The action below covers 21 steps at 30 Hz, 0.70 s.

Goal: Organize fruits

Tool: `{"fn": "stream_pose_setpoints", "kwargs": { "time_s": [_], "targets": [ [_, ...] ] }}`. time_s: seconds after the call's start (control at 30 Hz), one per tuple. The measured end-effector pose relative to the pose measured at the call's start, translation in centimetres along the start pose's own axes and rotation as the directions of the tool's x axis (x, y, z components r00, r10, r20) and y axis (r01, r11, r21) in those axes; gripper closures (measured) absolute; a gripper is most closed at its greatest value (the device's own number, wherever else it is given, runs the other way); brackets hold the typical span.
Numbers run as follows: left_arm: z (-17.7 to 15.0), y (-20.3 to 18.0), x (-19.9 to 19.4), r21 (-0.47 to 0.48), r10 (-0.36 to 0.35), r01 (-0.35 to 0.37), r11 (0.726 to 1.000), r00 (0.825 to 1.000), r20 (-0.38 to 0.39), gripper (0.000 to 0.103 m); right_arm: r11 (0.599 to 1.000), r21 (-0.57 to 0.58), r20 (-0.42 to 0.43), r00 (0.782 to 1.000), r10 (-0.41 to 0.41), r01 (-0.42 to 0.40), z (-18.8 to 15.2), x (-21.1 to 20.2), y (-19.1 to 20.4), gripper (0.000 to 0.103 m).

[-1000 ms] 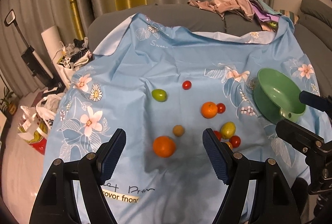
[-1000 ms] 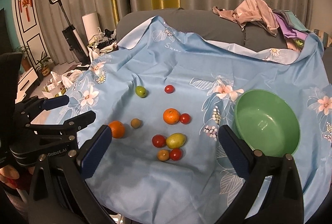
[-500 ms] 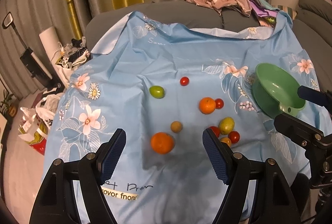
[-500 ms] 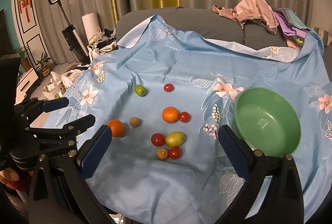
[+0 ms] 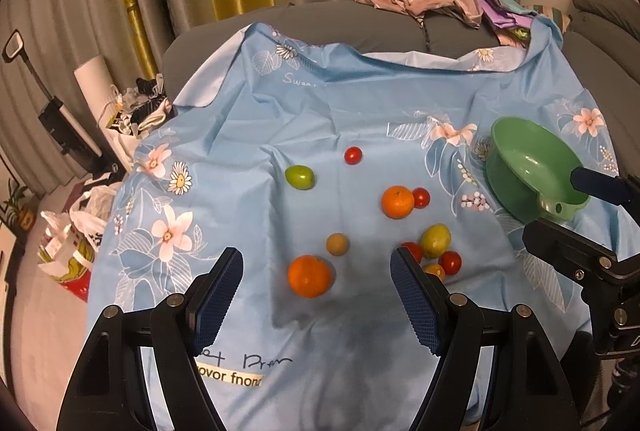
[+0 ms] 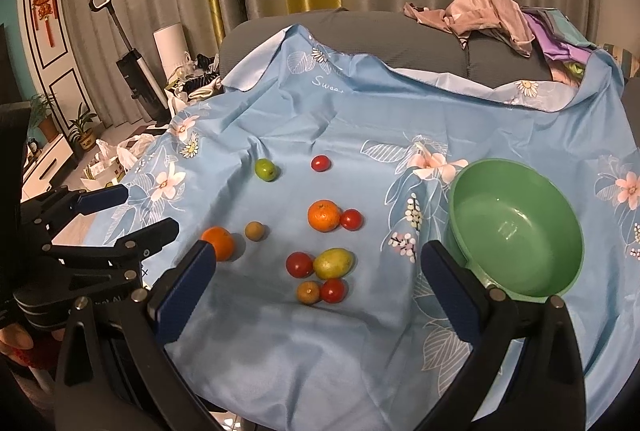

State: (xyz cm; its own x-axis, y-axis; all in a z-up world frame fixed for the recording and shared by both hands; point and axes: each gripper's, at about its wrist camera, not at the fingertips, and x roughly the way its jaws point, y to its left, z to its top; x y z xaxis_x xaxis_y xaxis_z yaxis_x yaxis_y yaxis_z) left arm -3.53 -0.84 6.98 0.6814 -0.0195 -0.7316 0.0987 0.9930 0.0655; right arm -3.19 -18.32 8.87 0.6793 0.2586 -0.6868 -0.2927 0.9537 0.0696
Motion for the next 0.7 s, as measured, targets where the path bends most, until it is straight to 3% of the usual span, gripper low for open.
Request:
{"fn": "stream_pose_setpoints", "kwargs": {
  "time_s": [0.7],
  "targets": [
    [-0.4,0.7,1.5,-0.011,-0.021,0.02,1.0,0.999,-0.035,0.027,1.0,0.008,-0.032,0.999,0.001,-0.001,-0.3,1.6,-0.6,0.0]
  ]
}}
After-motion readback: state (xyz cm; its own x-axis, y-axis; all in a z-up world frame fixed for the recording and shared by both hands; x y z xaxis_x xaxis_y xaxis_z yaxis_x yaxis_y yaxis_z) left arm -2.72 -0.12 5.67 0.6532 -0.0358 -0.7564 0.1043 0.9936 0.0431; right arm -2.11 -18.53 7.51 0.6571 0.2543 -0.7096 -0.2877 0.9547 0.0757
